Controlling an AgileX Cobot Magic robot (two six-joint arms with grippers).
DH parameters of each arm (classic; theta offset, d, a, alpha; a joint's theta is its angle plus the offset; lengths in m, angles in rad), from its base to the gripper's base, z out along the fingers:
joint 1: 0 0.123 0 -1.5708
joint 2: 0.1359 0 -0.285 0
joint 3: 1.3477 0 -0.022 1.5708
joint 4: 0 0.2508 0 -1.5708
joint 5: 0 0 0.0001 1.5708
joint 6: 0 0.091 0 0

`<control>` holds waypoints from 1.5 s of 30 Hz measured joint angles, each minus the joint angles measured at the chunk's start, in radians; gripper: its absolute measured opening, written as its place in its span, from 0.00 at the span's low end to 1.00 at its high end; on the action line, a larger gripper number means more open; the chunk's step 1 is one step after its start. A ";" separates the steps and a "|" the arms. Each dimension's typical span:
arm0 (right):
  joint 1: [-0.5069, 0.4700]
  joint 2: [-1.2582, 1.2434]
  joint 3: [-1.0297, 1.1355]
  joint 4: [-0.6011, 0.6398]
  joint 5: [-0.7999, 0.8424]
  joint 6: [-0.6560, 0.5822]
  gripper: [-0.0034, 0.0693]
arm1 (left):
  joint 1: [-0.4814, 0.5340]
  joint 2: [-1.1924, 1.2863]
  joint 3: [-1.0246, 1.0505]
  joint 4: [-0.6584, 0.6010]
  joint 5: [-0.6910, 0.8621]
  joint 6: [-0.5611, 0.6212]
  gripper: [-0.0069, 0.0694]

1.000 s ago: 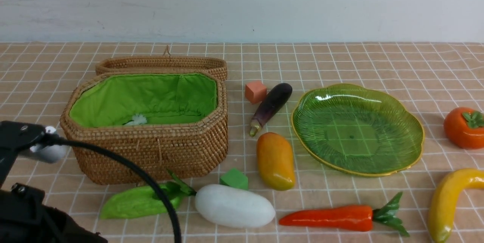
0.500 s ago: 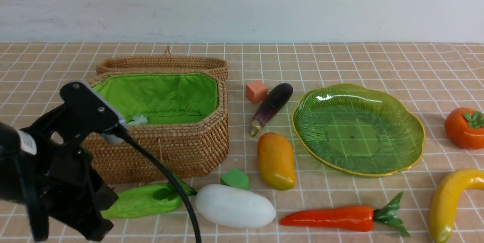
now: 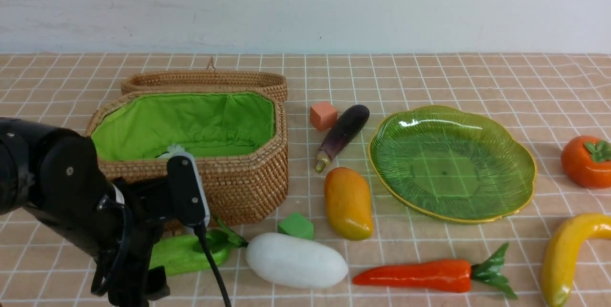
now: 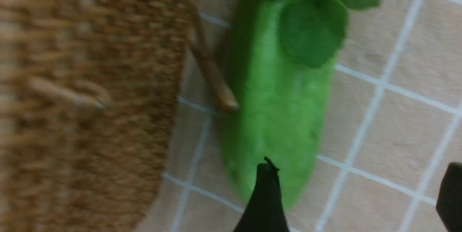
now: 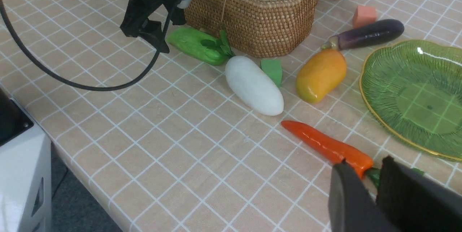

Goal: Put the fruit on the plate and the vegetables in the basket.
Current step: Take a chayote with your left arm and place it on the basket on the left.

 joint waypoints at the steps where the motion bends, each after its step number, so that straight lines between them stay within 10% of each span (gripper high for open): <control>1: 0.000 0.001 0.000 -0.003 0.000 -0.003 0.25 | 0.000 0.002 0.000 0.009 -0.017 0.002 0.85; 29: 0.000 0.001 0.000 -0.010 0.016 -0.022 0.26 | 0.000 0.190 -0.006 0.119 -0.113 0.006 0.78; 32: 0.000 0.001 0.000 -0.003 0.017 -0.022 0.26 | 0.000 0.192 -0.006 0.097 -0.093 0.006 0.65; 45: 0.000 0.001 0.000 -0.003 -0.045 -0.022 0.27 | -0.049 0.077 -0.012 0.088 0.208 0.021 0.65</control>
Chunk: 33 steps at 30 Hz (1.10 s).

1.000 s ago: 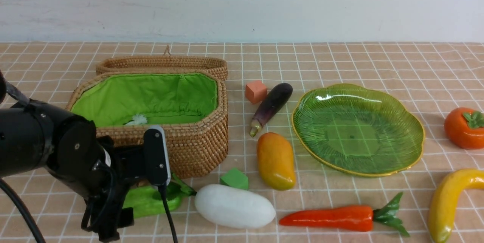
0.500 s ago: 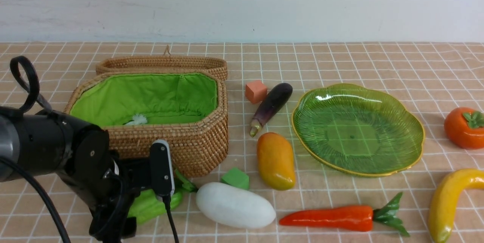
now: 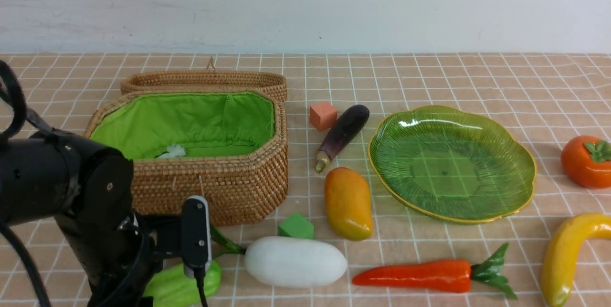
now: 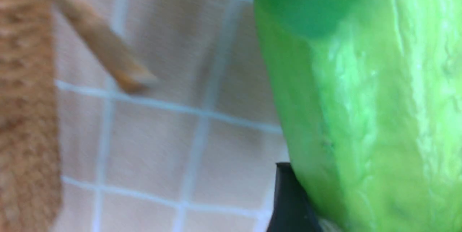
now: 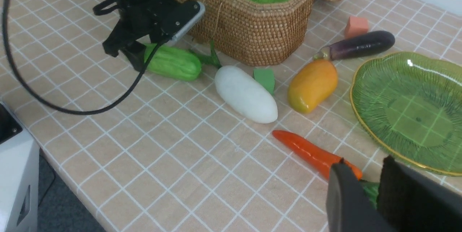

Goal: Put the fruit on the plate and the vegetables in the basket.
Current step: Take a chayote with your left arm and place it on the basket on the left.

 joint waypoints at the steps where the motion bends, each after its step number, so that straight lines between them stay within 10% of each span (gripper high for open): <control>1: 0.000 0.000 0.000 0.000 -0.011 0.000 0.27 | -0.006 -0.024 0.000 0.000 0.023 -0.004 0.65; 17: 0.000 0.000 0.000 -0.029 -0.266 0.105 0.29 | -0.024 -0.439 -0.187 -0.014 0.047 -0.385 0.65; 33: 0.000 0.000 0.000 -0.033 -0.137 0.153 0.29 | -0.018 0.095 -0.455 0.474 -0.113 -0.530 0.65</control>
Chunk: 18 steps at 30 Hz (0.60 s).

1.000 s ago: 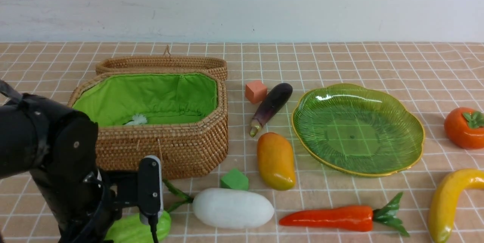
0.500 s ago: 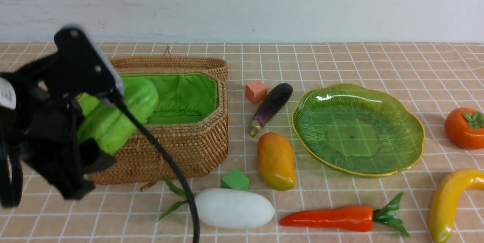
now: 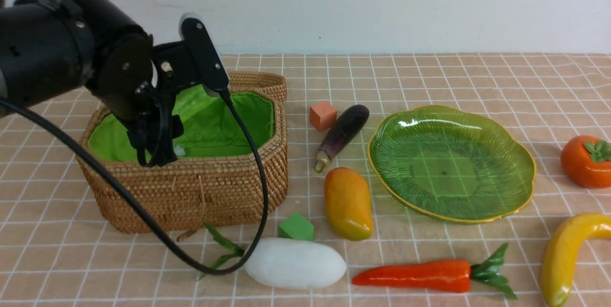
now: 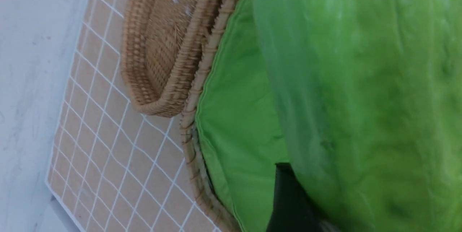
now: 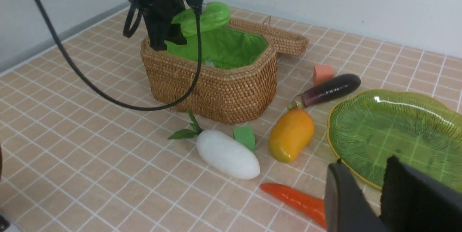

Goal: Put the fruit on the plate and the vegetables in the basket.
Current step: Take a chayote with your left arm and place it on the basket on the left, then take a daikon with your left arm and place it on the basket on the left.

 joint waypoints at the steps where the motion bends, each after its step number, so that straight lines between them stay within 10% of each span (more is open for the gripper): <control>1: 0.000 0.000 0.000 0.000 0.007 0.000 0.29 | 0.000 0.010 0.000 0.038 -0.007 -0.035 0.66; 10: 0.000 0.000 0.000 -0.002 -0.008 0.000 0.29 | 0.000 -0.021 -0.006 0.098 0.003 -0.306 0.96; 15: 0.000 0.000 0.000 -0.042 -0.011 0.008 0.29 | -0.010 -0.079 -0.008 -0.109 0.095 -0.438 0.87; 18: 0.000 0.000 0.000 -0.075 0.022 0.025 0.29 | -0.091 -0.123 -0.008 -0.324 0.183 -0.368 0.64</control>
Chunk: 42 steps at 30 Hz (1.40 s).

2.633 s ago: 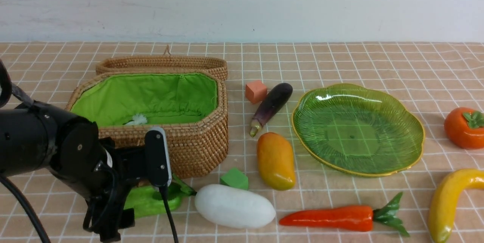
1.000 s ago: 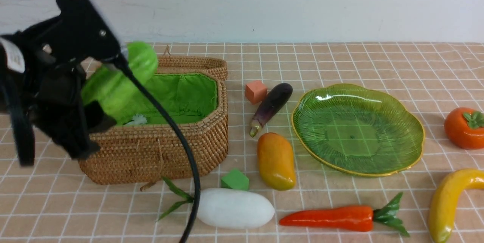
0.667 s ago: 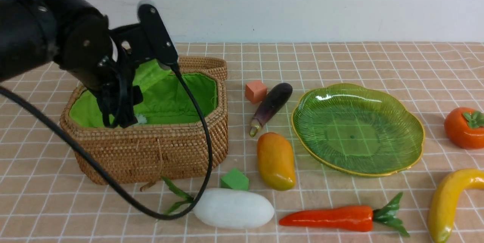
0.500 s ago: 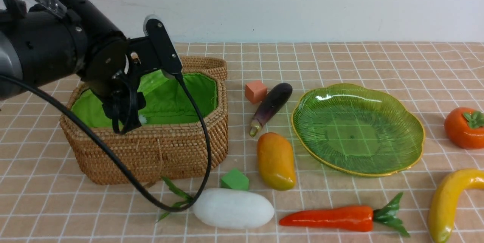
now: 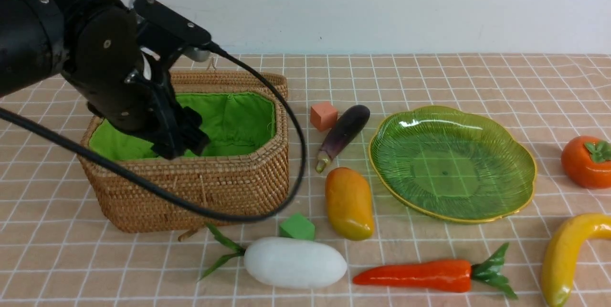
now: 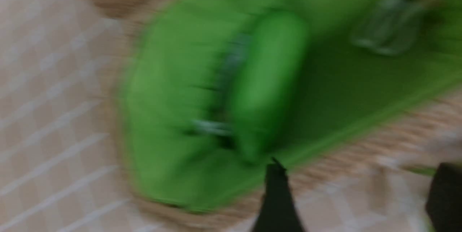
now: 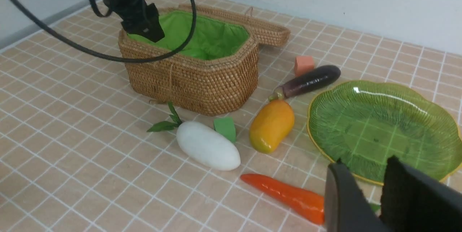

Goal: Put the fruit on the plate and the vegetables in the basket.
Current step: Take a daikon with your left arm and place it on the basket on the left.

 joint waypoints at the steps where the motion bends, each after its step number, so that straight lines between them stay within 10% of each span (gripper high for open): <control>1: 0.000 0.000 0.000 -0.005 0.021 0.002 0.29 | -0.041 -0.011 -0.001 -0.063 0.033 0.057 0.56; 8: 0.000 0.000 0.000 -0.009 0.154 0.005 0.30 | -0.284 0.015 -0.002 -0.325 0.152 0.476 0.25; 21: 0.000 0.000 0.000 -0.013 0.187 0.002 0.30 | -0.362 0.318 -0.002 -0.102 -0.123 0.566 0.90; 42: 0.000 0.000 0.000 -0.013 0.195 0.002 0.32 | -0.380 0.432 -0.055 0.054 0.007 0.499 0.72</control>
